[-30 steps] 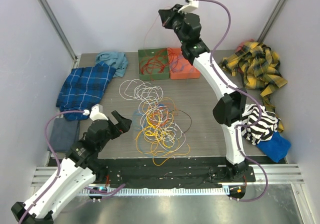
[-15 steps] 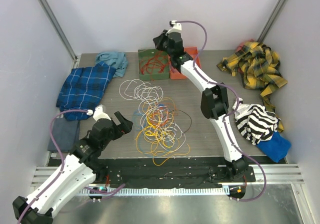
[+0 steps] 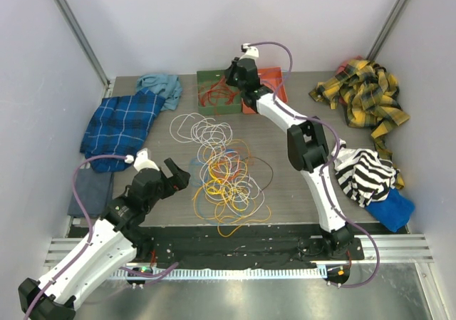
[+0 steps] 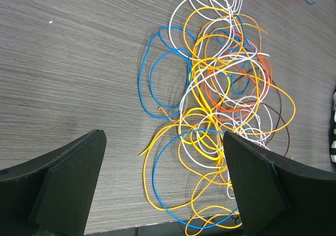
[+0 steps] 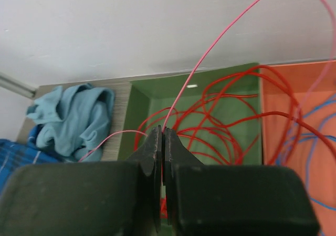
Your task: Untangle the cables
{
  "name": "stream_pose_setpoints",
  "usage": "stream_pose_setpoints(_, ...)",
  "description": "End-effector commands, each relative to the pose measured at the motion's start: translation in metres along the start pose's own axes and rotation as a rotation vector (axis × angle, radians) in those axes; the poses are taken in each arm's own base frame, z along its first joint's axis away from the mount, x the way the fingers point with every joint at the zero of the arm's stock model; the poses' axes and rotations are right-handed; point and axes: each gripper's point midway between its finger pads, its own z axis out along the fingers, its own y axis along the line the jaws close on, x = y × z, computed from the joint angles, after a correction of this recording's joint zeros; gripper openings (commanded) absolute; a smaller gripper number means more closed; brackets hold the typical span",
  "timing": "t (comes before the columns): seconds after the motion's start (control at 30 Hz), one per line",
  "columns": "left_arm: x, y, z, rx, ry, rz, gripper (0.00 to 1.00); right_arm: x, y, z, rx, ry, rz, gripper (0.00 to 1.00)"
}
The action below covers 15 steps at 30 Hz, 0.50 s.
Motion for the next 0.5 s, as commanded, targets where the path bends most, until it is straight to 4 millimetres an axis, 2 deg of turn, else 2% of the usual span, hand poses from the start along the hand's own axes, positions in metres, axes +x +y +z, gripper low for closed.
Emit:
stream_pose_setpoints(0.0, -0.008, -0.01, 0.0, 0.041, -0.028, -0.011, 1.0, -0.11, 0.03, -0.041, 0.051, -0.218, -0.063, 0.01)
stream_pose_setpoints(0.17, -0.007, -0.013, -0.001, 0.05, -0.023, -0.022, 1.0, -0.135, 0.021, -0.062, 0.149, -0.267, -0.164, 0.01)
stream_pose_setpoints(0.3, -0.006, -0.014, 0.0, 0.053, -0.013, -0.031, 1.0, -0.149, 0.017, -0.07, 0.198, -0.301, -0.226, 0.01)
stream_pose_setpoints(0.47, -0.005, -0.015, -0.001, 0.054, -0.007, -0.04, 1.0, -0.169, 0.024, -0.073, 0.24, -0.372, -0.352, 0.01)
